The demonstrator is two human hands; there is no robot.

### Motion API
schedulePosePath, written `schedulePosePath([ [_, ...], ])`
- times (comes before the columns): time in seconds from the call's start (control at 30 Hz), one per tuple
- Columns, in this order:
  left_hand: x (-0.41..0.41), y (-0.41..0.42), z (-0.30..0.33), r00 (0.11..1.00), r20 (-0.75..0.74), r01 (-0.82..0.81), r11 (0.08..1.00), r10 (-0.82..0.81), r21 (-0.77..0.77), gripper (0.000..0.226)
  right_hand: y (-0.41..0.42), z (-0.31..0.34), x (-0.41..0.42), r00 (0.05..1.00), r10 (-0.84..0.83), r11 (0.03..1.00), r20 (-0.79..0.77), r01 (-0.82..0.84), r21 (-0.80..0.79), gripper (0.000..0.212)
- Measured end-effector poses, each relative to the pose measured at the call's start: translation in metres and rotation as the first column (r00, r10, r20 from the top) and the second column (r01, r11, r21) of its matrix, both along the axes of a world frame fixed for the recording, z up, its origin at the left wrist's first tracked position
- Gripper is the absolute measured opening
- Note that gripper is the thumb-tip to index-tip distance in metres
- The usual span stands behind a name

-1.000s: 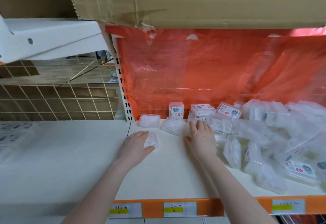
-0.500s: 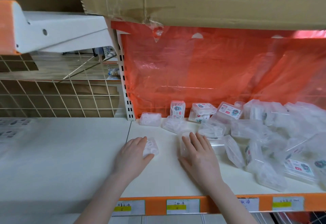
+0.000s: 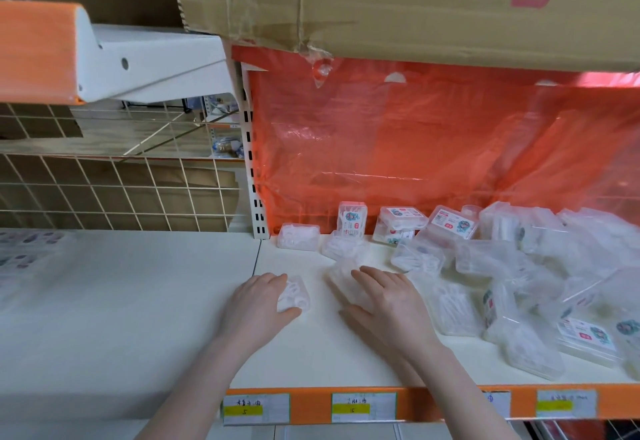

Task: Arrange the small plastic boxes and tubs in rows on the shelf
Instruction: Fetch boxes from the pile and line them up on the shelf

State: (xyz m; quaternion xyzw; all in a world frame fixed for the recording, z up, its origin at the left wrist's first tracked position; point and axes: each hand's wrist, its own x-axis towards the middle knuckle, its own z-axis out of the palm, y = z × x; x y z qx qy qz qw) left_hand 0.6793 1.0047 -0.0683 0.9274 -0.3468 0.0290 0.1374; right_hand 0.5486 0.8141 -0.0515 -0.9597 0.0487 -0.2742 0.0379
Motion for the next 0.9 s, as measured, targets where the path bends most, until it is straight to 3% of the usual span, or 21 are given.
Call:
schedulePosePath([
  [0.37, 0.002, 0.015, 0.009, 0.998, -0.040, -0.042, 0.999, 0.043, 0.019, 0.056, 0.014, -0.003, 0.004, 0.998, 0.006, 1.000, -0.058, -0.007, -0.022, 0.055],
  [0.47, 0.003, 0.017, 0.012, 0.998, -0.054, -0.043, 0.999, 0.044, 0.016, 0.056, 0.017, 0.002, 0.016, 0.990, -0.026, 0.999, -0.139, 0.028, 0.017, 0.046],
  [0.63, 0.006, 0.025, 0.015, 0.995, -0.076, -0.057, 0.998, 0.058, 0.015, 0.060, 0.022, 0.007, 0.048, 0.953, -0.056, 0.988, -0.296, 0.096, 0.120, 0.051],
  [0.73, 0.008, 0.029, 0.015, 0.994, -0.079, -0.069, 0.998, 0.069, 0.005, 0.063, 0.025, 0.009, 0.063, 0.913, -0.076, 0.988, -0.402, 0.122, 0.092, 0.052],
  [0.9, 0.010, 0.034, 0.013, 0.994, -0.082, -0.074, 0.997, 0.073, -0.010, 0.066, 0.031, 0.006, 0.072, 0.906, -0.102, 0.977, -0.410, 0.169, 0.130, 0.058],
])
